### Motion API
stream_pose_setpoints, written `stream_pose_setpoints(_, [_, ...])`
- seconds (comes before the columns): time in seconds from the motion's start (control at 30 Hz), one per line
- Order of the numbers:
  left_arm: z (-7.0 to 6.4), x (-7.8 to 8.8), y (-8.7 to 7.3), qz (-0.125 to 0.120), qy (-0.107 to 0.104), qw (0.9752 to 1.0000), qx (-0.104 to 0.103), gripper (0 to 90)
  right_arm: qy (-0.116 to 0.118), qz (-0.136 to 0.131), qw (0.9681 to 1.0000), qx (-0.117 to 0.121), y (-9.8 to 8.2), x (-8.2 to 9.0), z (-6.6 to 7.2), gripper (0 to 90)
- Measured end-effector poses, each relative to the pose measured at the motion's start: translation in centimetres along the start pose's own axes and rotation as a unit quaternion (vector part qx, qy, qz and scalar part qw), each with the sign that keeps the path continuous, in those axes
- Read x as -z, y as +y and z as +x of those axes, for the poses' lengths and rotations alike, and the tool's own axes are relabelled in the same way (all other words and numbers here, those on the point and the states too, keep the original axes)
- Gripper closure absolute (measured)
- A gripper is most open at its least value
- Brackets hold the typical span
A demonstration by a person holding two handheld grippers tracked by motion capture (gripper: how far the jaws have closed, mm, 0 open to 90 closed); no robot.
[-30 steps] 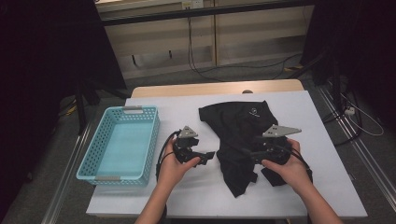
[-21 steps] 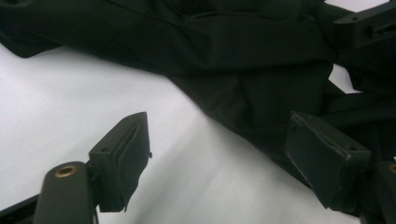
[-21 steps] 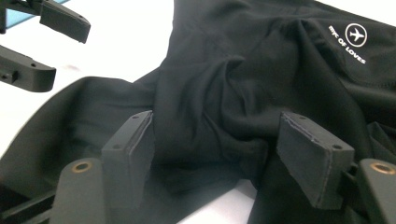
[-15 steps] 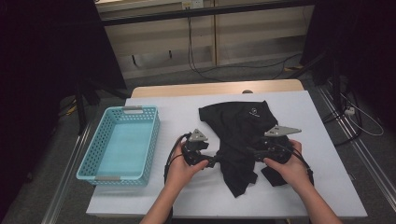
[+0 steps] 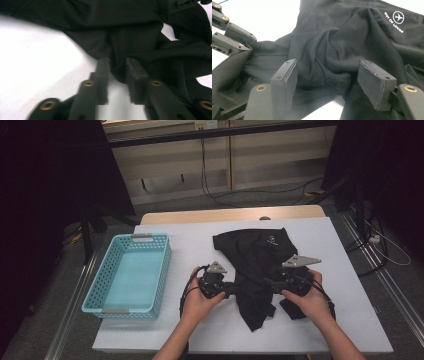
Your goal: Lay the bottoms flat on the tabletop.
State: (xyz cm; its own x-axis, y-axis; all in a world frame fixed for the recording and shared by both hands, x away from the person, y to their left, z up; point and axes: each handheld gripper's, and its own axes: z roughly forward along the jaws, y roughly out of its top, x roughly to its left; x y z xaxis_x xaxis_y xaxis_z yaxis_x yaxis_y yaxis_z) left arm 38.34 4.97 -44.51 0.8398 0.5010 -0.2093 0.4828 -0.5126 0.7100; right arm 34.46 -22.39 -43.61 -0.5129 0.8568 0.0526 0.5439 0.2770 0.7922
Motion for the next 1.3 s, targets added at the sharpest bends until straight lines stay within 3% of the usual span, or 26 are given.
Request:
stream_pose_setpoints(0.23, [0.1, 0.3, 0.1, 0.001, -0.004, 1.0000, 0.002, 87.4, -0.001, 0.003, 1.0000, 0.000, -0.1, 0.0, 0.0, 30.7])
stream_pose_setpoints(0.53, [0.2, 1.1, 0.3, 0.003, 0.006, 1.0000, -0.006, 89.1, -0.001, 0.001, 1.0000, 0.000, -0.1, 0.1, 0.0, 30.5])
stream_pose_setpoints(0.87, [2.2, 4.1, 0.2, -0.026, 0.030, 0.9990, 0.022, 89.5, 0.005, -0.011, 0.9999, -0.004, 0.1, -0.2, 0.4, 34.1])
stream_pose_setpoints(1.03, [3.1, 5.3, -0.1, -0.049, 0.048, 0.9969, 0.039, 89.5, 0.014, 0.001, 0.9999, -0.001, 0.0, -0.9, 0.8, 36.9])
stream_pose_setpoints(1.13, [3.6, 5.7, -0.3, -0.049, 0.060, 0.9961, 0.042, 89.5, 0.010, 0.008, 0.9999, 0.006, 0.0, -1.4, 0.9, 40.1])
stream_pose_setpoints(1.3, [3.7, 5.6, -0.4, -0.051, 0.058, 0.9960, 0.045, 89.5, 0.017, 0.043, 0.9986, 0.025, -0.5, -2.6, 1.3, 50.1])
